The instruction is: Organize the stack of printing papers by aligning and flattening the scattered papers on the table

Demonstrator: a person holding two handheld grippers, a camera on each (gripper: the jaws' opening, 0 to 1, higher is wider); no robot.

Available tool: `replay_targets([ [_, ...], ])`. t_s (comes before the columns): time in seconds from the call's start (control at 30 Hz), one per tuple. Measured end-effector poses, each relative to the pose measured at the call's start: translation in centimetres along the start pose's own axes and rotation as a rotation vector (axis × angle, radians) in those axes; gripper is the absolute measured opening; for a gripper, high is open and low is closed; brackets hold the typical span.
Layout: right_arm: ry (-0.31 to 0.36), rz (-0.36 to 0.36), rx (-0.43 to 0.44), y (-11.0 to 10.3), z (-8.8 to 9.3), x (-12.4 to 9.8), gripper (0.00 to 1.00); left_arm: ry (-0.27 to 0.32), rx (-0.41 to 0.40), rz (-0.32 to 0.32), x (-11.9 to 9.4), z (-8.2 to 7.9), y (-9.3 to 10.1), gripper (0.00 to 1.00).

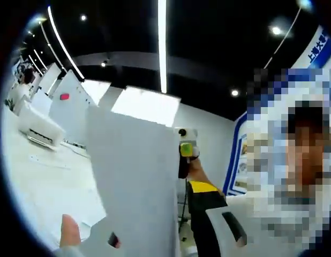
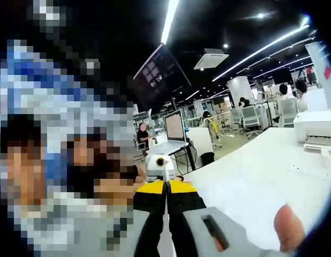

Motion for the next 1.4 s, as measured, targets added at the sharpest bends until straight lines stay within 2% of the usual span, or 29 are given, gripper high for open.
replay_targets([
  [0.07, 0.002, 0.001, 0.001, 0.1, 0.0, 0.0, 0.00, -0.003, -0.003, 0.010, 0.1, 0.1, 0.2, 0.14],
  [0.1, -0.002, 0.003, 0.000, 0.1, 0.1, 0.0, 0.00, -0.010, -0.005, 0.004, 0.2, 0.2, 0.1, 0.07],
  [0.13, 0.000, 0.004, 0.000, 0.2, 0.0, -0.1, 0.00, -0.013, 0.018, -0.007, 0.1, 0.2, 0.0, 0.06],
  [0.27, -0.001, 0.006, -0.003, 0.3, -0.1, -0.2, 0.00, -0.015, 0.036, -0.015, 0.2, 0.2, -0.1, 0.06],
  [0.33, 0.000, 0.005, -0.003, 0.1, 0.0, -0.3, 0.00, -0.014, 0.076, -0.019, 0.2, 0.1, -0.1, 0.06],
  [0.5, 0.011, 0.008, 0.001, 0.1, 0.1, -0.5, 0.00, -0.011, 0.035, -0.032, 0.0, 0.1, -0.4, 0.06],
  [0.63, 0.014, 0.009, 0.002, 0.2, -0.1, -0.6, 0.00, -0.014, 0.065, -0.031, 0.2, 0.3, -0.1, 0.06],
  [0.93, -0.011, 0.019, -0.006, 0.5, 0.7, -0.5, 0.00, -0.039, 0.027, -0.020, 0.1, 0.8, 0.1, 0.05],
  [1.03, -0.017, 0.025, -0.032, 0.7, 1.0, -0.5, 0.00, -0.041, 0.018, -0.021, -0.1, 0.9, 0.0, 0.05],
  [1.1, 0.003, 0.028, -0.109, 0.7, 1.0, -0.4, 0.02, -0.039, 0.012, -0.026, -0.6, 0.7, -0.3, 0.05],
  [1.17, 0.041, 0.096, -0.215, 1.4, 0.4, -0.5, 0.22, -0.040, -0.016, -0.028, -1.0, 1.0, -0.4, 0.05],
  [1.2, 0.039, 0.123, -0.267, 1.6, 0.3, -0.6, 0.31, -0.042, -0.015, -0.029, -1.2, 1.2, -0.2, 0.05],
  [1.23, 0.018, 0.129, -0.291, 1.6, 0.6, -0.7, 0.32, -0.044, -0.016, -0.039, -1.5, 1.4, -0.3, 0.05],
  [1.3, -0.012, 0.129, -0.306, 1.3, 1.2, -0.8, 0.25, -0.043, -0.022, -0.056, -2.1, 1.7, -0.3, 0.05],
  [1.37, -0.017, 0.140, -0.317, 1.5, 1.3, -1.0, 0.26, -0.045, -0.030, -0.065, -2.5, 2.0, -0.3, 0.05],
  [1.4, -0.031, 0.169, -0.348, 2.1, 1.5, -1.4, 0.27, -0.045, -0.036, -0.079, -3.0, 2.2, -0.4, 0.05],
])
Point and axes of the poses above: the point that each gripper's makers call its tool centre point, and the gripper's own axes: x roughly forward along the fingers, y roughly to its right, z roughly out of its underside, the point moved 1 cm from there along -x, roughly backward along the fingers, and after that the axes turned 1 degree about y, right-handed, at the moved point
